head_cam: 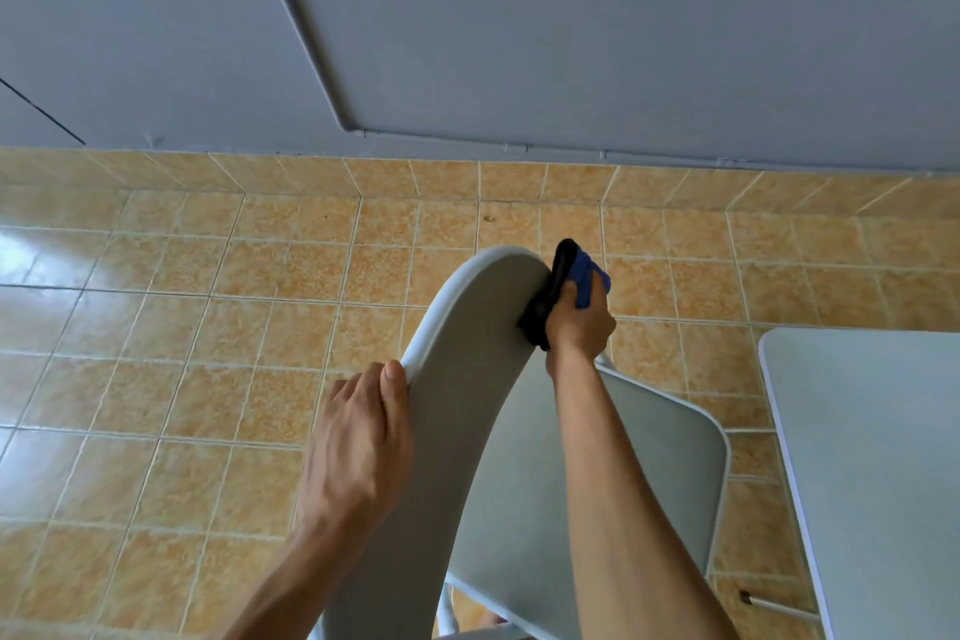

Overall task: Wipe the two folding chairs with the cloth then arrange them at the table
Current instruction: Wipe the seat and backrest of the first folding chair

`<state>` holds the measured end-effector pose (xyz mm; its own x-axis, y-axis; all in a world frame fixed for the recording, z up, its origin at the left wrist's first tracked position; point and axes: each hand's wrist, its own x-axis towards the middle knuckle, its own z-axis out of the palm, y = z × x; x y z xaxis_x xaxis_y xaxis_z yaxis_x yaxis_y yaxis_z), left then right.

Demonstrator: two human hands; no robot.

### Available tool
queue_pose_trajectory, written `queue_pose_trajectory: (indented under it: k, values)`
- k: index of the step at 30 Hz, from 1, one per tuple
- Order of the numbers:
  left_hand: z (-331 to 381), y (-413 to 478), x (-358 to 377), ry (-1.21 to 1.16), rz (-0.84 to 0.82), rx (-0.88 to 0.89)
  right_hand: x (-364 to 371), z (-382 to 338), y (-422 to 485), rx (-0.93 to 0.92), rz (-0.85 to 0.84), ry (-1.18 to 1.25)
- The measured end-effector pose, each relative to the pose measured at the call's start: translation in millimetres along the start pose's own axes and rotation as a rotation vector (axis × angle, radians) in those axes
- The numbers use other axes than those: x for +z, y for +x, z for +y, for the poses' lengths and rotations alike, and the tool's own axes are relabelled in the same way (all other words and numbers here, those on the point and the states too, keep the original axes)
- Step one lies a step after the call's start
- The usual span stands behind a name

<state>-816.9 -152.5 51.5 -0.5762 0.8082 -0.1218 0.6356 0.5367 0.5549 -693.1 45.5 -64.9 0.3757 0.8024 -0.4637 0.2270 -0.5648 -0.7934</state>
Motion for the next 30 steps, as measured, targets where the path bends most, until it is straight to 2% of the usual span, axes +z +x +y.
queue_pose_trajectory:
  k: [1,3,5,8,10,12,13,15,16,17,19,23,26,28,30]
  values:
    - [0.0,0.1,0.0,0.004,0.001,-0.003,-2.7,-6.8,8.2,0.121,-0.028,0.027]
    - [-0.5,0.2,-0.5,0.010,0.002,-0.006,-3.2,-24.7,-4.7,0.107,-0.043,-0.002]
    - [1.4,-0.4,-1.4,0.015,-0.006,-0.012,0.0,-36.4,-48.5,-0.118,-0.072,-0.014]
    - [1.8,-1.0,-1.8,0.022,-0.014,-0.028,-1.4,-29.6,-120.5,-0.582,-0.141,0.009]
    - [1.7,-0.7,-3.1,0.019,-0.017,-0.031,-1.8,-22.6,-112.7,-0.697,-0.146,0.030]
    - [3.8,-1.3,-3.4,0.014,-0.020,-0.031,-1.5,-15.5,-65.6,-0.602,-0.089,-0.025]
    - [4.5,-2.0,-2.8,0.019,-0.023,-0.031,-1.6,-11.0,-37.7,-0.469,-0.054,-0.079]
    - [5.1,-2.9,-1.7,0.013,-0.021,-0.032,-5.8,-5.6,8.6,-0.079,-0.060,-0.102]
    - [5.6,-2.4,-1.9,0.007,-0.016,-0.029,-7.1,-5.2,19.4,0.064,-0.071,-0.068]
    - [5.2,-0.8,-2.3,0.007,-0.014,-0.026,-7.2,-7.5,19.8,0.126,-0.065,-0.042]
    - [2.8,0.9,-1.1,0.020,-0.008,-0.023,-4.4,-16.9,-7.4,0.072,-0.053,-0.033]
    - [4.5,-1.1,-2.0,0.040,0.000,-0.011,-2.3,-13.2,-113.2,-0.330,-0.155,0.030]
    - [6.2,-0.6,-3.1,0.034,-0.011,-0.002,-6.1,-1.9,-126.3,-0.551,-0.166,0.059]
    - [8.3,-1.2,-1.8,0.039,-0.016,-0.003,-6.8,9.5,-90.2,-0.487,-0.122,-0.016]
    - [9.1,-1.1,-2.2,0.047,-0.016,-0.011,-7.5,17.3,-60.3,-0.191,-0.064,-0.093]
